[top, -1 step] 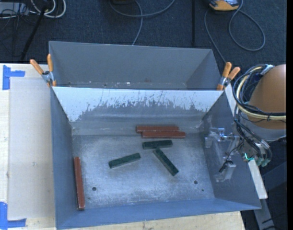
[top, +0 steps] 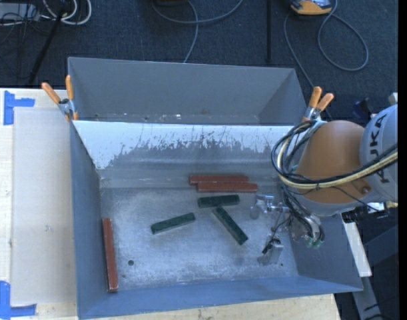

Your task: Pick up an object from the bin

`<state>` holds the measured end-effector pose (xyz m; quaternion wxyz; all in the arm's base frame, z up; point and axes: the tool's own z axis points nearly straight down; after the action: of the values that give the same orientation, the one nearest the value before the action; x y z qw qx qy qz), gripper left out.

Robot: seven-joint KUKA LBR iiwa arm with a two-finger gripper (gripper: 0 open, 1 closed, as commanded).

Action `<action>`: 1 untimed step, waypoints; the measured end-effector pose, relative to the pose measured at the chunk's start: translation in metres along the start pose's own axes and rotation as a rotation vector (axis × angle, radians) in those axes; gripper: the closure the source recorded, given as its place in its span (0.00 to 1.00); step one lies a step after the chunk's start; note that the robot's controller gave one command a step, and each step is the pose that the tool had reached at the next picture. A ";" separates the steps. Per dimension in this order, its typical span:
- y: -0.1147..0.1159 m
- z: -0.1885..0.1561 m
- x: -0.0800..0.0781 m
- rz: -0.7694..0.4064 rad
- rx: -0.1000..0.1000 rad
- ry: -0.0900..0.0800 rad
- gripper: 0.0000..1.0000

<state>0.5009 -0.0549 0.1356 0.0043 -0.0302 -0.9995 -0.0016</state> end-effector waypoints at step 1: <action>0.028 0.056 -0.077 -0.076 0.002 -0.010 0.00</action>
Offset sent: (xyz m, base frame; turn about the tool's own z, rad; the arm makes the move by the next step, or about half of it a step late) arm 0.0768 0.0220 -0.0535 -0.0708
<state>0.5793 -0.0311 0.0793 -0.0007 0.0076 -1.0000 -0.0005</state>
